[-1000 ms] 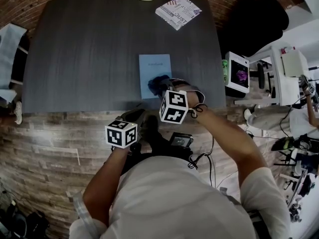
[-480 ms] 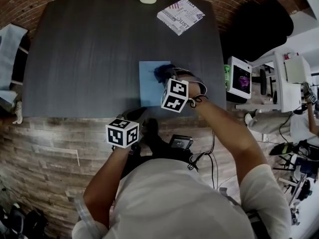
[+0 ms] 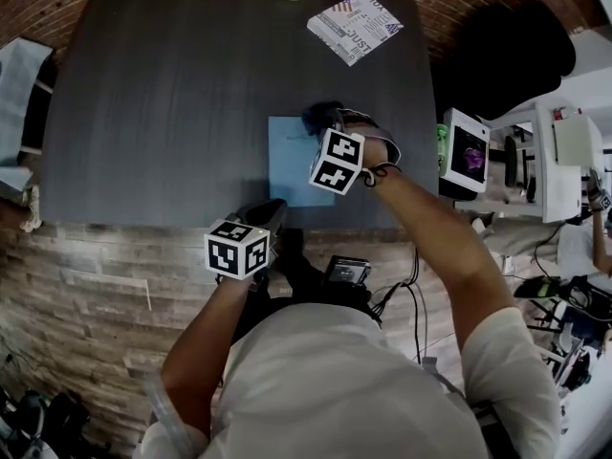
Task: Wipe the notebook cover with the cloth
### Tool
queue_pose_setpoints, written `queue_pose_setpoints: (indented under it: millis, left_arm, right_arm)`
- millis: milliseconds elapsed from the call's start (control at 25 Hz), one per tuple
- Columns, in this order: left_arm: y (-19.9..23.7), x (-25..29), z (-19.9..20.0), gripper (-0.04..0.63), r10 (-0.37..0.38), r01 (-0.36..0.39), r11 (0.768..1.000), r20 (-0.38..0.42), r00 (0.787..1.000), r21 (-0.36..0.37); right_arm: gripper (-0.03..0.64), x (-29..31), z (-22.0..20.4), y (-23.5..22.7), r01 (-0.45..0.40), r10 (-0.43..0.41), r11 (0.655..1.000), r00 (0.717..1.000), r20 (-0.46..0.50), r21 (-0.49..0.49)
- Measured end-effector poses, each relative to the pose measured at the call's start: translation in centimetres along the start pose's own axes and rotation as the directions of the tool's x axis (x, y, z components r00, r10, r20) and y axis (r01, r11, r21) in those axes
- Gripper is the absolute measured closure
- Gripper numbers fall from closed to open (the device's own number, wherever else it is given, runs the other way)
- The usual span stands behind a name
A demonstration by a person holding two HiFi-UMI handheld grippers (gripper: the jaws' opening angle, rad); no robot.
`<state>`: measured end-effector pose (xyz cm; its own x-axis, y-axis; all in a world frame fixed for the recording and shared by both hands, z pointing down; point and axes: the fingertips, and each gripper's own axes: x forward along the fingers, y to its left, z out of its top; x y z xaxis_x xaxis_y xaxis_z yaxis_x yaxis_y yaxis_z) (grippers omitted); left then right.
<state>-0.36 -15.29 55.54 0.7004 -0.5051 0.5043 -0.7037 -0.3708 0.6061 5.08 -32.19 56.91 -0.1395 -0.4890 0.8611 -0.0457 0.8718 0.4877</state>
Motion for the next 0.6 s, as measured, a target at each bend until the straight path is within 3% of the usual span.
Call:
queue_pose_setpoints:
  millis: [600]
  left_arm:
    - [0.3, 0.2, -1.1, 0.584, 0.009, -0.009, 1.000, -0.019, 1.000, -0.026]
  right_arm:
    - [0.535, 2.4, -0.4, 3.0, -0.066, 0.067, 0.998, 0.997, -0.026, 0.018]
